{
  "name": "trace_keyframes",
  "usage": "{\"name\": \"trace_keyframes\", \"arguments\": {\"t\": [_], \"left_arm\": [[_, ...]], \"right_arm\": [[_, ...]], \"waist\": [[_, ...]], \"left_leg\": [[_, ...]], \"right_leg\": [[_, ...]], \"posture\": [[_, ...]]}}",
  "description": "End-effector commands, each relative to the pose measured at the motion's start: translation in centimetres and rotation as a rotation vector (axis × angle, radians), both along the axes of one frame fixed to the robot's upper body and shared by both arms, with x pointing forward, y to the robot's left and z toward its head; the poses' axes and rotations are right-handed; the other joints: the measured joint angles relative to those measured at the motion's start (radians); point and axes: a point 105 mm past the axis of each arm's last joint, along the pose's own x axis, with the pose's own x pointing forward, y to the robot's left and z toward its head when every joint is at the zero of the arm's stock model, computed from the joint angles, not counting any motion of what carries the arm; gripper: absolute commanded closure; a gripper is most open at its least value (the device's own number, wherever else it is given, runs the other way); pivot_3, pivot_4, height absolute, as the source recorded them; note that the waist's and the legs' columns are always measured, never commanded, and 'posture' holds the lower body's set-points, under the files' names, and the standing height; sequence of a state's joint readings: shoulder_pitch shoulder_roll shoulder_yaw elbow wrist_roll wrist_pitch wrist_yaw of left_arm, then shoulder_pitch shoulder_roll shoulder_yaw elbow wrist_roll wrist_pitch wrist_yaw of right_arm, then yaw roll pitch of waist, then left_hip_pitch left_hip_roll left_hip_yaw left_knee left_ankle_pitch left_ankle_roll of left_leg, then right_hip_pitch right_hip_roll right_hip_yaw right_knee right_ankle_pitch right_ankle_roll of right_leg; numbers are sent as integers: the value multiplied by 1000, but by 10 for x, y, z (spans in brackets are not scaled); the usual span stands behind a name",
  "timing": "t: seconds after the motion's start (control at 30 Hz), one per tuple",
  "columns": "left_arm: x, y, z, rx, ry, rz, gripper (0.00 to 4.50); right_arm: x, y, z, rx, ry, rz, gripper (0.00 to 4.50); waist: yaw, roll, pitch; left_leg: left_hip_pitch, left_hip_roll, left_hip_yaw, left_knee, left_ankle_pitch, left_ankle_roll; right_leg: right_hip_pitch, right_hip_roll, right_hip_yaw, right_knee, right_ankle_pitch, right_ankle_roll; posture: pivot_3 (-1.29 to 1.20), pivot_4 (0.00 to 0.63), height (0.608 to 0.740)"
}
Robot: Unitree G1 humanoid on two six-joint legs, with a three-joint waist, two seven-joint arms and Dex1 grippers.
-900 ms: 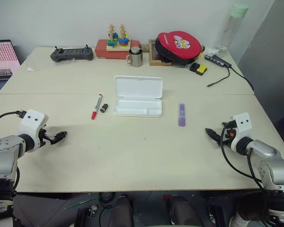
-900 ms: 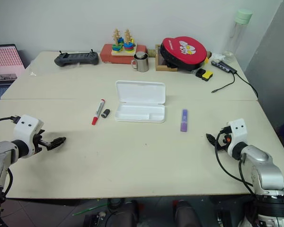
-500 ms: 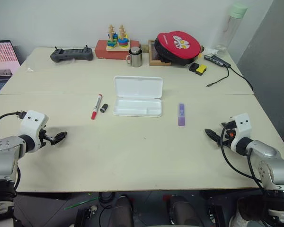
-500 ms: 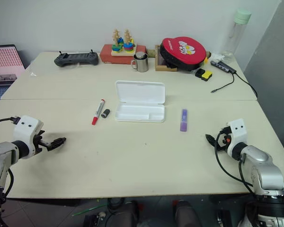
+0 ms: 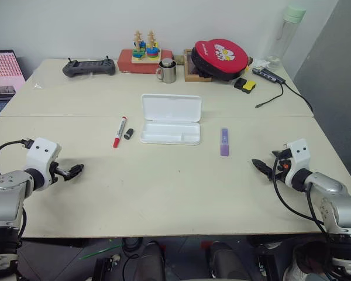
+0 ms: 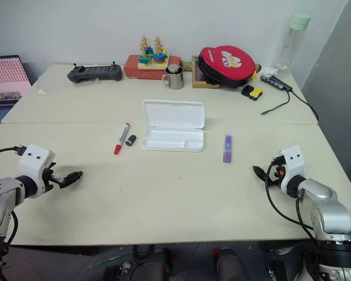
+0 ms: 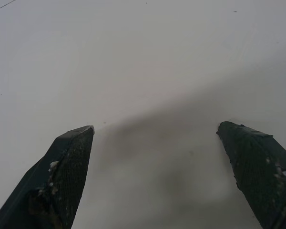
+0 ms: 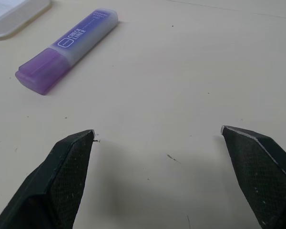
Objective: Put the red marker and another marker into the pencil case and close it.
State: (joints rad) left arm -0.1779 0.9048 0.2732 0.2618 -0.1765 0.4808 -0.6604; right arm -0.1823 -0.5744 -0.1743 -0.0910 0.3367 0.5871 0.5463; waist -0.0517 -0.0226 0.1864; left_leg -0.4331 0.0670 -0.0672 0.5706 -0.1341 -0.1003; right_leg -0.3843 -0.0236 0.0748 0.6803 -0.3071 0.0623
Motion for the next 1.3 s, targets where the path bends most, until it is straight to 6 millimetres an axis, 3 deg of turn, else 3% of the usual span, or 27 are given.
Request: {"name": "trace_keyframes", "arguments": {"t": [0.03, 0.2, 0.3, 0.4, 0.5, 0.57, 0.67, 0.87, 1.07, 1.3], "left_arm": [[-11, -1, -17, -24, 59, 24, 0], [-15, -7, -23, -56, 56, 25, 0], [-10, -14, -15, -187, -19, 41, 0], [-5, -35, -9, -292, -91, -45, 0], [-5, -85, 0, -392, -123, -267, 0], [-6, -126, 6, -441, -127, -444, 0], [-9, -155, 8, -453, -113, -564, 0], [11, -207, 38, -522, -253, -707, 0], [20, -220, 62, -576, -352, -718, 0], [18, -217, 66, -569, -370, -697, 0]], "right_arm": [[4, 1, 17, -13, -55, 24, 15], [11, 1, 22, -18, -74, 28, 15], [13, 4, 26, -16, -88, 40, 15], [12, 16, 37, 22, -121, 99, 15], [8, 54, 49, 41, -126, 285, 15], [12, 81, 45, -25, -56, 392, 15], [19, 98, 44, -55, -4, 441, 15], [35, 150, 40, -169, 13, 652, 15], [57, 181, 34, -244, 3, 747, 15], [74, 200, 36, -298, -16, 807, 15]], "waist": [[-2, 0, 0], [-4, 0, 0], [-4, 1, -1], [-1, 1, -1], [5, 1, 0], [6, 1, 0], [2, 0, 0], [3, 0, 0], [-2, 0, 0], [-6, 0, 0]], "left_leg": [[0, 0, 0, 0, 0, 0], [0, 0, 1, 0, 0, 0], [0, 0, 1, 0, 0, 0], [0, 0, 1, 1, 0, 0], [0, 0, 1, 1, 0, 0], [0, 0, 1, 2, 0, 0], [0, 0, 1, 3, 0, 0], [-1, 0, 0, 3, 0, 0], [-2, 0, 0, 2, 0, 0], [-2, 0, -1, 2, 0, 0]], "right_leg": [[0, 0, 0, 0, 0, 0], [0, 0, 1, 0, 0, 0], [0, 0, 1, 0, 0, 0], [0, 0, 1, 0, 0, 1], [0, 0, 1, 0, 1, 2], [0, 0, 1, 0, 1, 2], [0, 1, 1, 0, 2, 3], [0, 2, 1, 0, 6, 9], [0, 2, 1, 0, 6, 8], [0, 2, 1, 0, 6, 7]], "posture": [[0, 150, 740], [0, 150, 740], [0, 150, 740], [0, 150, 740], [0, 150, 740], [0, 150, 740], [0, 150, 740], [0, 150, 740], [0, 150, 740], [0, 150, 740]]}}
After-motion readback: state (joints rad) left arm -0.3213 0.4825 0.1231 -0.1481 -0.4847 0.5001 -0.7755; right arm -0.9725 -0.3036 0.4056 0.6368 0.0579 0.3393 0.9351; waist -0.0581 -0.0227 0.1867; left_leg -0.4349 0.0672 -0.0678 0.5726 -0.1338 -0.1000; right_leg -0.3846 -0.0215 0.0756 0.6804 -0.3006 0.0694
